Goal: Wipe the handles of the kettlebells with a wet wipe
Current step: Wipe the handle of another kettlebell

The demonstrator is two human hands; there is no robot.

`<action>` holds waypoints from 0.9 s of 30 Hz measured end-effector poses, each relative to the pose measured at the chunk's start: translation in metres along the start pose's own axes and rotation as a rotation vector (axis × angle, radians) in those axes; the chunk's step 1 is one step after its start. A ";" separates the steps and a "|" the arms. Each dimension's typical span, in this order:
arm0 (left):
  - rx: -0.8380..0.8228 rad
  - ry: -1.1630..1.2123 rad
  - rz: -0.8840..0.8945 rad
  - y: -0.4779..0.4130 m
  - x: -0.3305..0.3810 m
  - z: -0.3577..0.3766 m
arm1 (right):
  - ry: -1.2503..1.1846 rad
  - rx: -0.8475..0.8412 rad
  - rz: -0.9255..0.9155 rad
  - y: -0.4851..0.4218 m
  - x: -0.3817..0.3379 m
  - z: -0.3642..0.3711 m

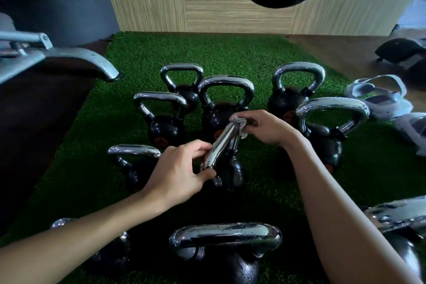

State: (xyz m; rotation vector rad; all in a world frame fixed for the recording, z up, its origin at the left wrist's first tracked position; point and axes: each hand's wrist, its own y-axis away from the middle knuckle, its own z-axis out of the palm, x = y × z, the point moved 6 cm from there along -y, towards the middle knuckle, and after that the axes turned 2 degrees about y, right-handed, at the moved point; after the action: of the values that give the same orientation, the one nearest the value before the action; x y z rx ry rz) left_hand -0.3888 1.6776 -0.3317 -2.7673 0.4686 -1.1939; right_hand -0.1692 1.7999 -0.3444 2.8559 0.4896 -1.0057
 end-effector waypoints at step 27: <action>-0.734 -0.200 0.219 0.012 0.023 -0.032 | -0.016 0.182 0.178 0.155 -0.097 -0.012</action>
State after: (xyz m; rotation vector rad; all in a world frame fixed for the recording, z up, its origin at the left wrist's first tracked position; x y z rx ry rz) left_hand -0.4001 1.6597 -0.2962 -3.2269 1.3788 -0.7859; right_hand -0.1839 1.6292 -0.2803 2.9795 0.1446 -1.0913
